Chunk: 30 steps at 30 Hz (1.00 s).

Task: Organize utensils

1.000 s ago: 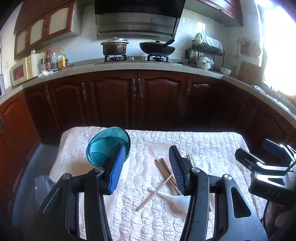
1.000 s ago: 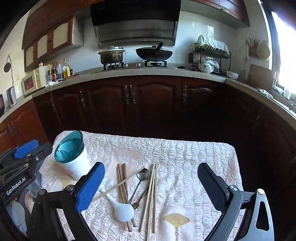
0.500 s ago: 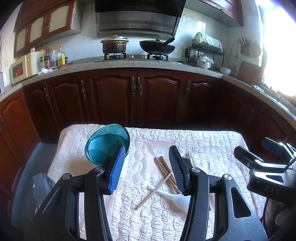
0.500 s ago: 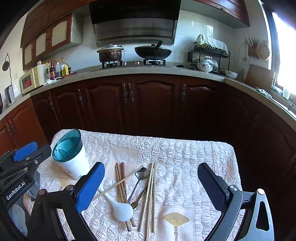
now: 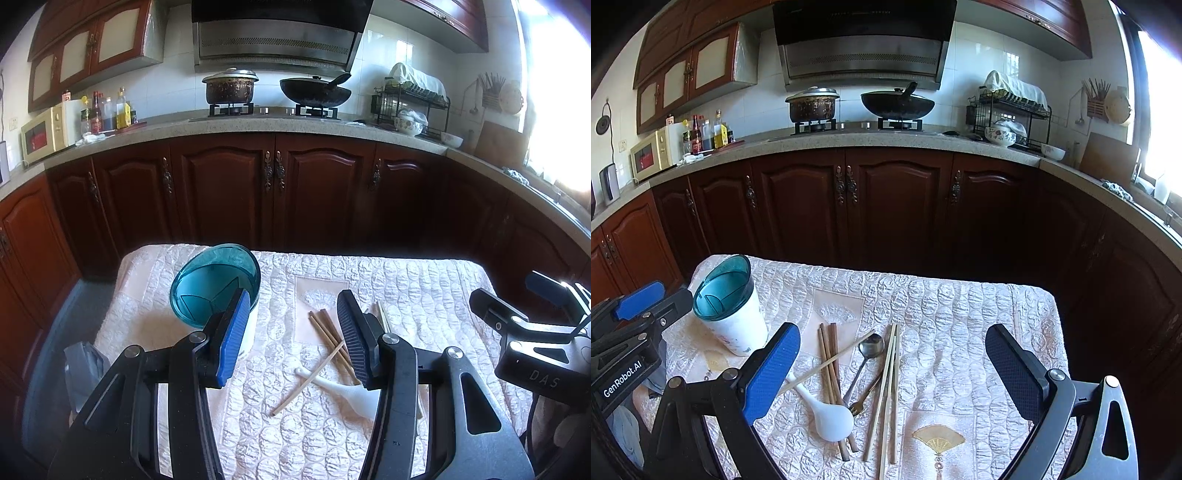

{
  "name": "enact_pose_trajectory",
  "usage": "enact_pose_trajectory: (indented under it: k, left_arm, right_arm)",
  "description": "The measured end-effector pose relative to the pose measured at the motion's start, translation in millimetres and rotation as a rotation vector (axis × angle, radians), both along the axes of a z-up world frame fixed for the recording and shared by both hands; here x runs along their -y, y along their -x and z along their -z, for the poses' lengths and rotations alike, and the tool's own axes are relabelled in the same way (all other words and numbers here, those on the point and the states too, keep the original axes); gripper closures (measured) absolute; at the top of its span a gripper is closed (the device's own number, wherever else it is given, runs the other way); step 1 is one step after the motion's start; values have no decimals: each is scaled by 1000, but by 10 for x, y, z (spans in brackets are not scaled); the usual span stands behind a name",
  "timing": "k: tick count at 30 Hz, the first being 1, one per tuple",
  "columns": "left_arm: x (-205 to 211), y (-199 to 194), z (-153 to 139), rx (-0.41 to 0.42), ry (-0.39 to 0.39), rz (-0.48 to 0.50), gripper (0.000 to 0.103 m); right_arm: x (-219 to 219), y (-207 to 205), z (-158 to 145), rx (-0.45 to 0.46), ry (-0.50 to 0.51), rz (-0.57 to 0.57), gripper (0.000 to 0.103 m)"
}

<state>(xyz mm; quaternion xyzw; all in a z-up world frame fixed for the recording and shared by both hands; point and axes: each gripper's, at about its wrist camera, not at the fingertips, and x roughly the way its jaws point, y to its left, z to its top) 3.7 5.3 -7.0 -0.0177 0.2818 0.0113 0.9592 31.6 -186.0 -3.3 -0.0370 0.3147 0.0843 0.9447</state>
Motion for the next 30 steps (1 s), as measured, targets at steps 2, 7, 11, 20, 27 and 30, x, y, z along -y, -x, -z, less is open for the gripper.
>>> enact_pose_trajectory:
  k: [2, 7, 11, 20, 27, 30]
  left_arm:
    - [-10, -2, 7, 4, 14, 0, 54]
    - [-7, -1, 26, 5, 24, 0, 54]
    - [-13, -4, 28, 9, 22, -1, 54]
    - [-10, -4, 29, -2, 15, -1, 54]
    - [5, -7, 44, -18, 10, 0, 54]
    - [13, -11, 48, -30, 12, 2, 54]
  right_arm:
    - [-1, -3, 2, -2, 1, -1, 3]
    - [-17, -11, 15, -9, 9, -8, 3]
    - [-26, -19, 26, -13, 15, -6, 3]
    - [-32, -29, 44, -23, 19, -9, 3]
    - [-42, -27, 30, -21, 19, -11, 3]
    - [-42, -34, 47, -27, 23, -11, 3]
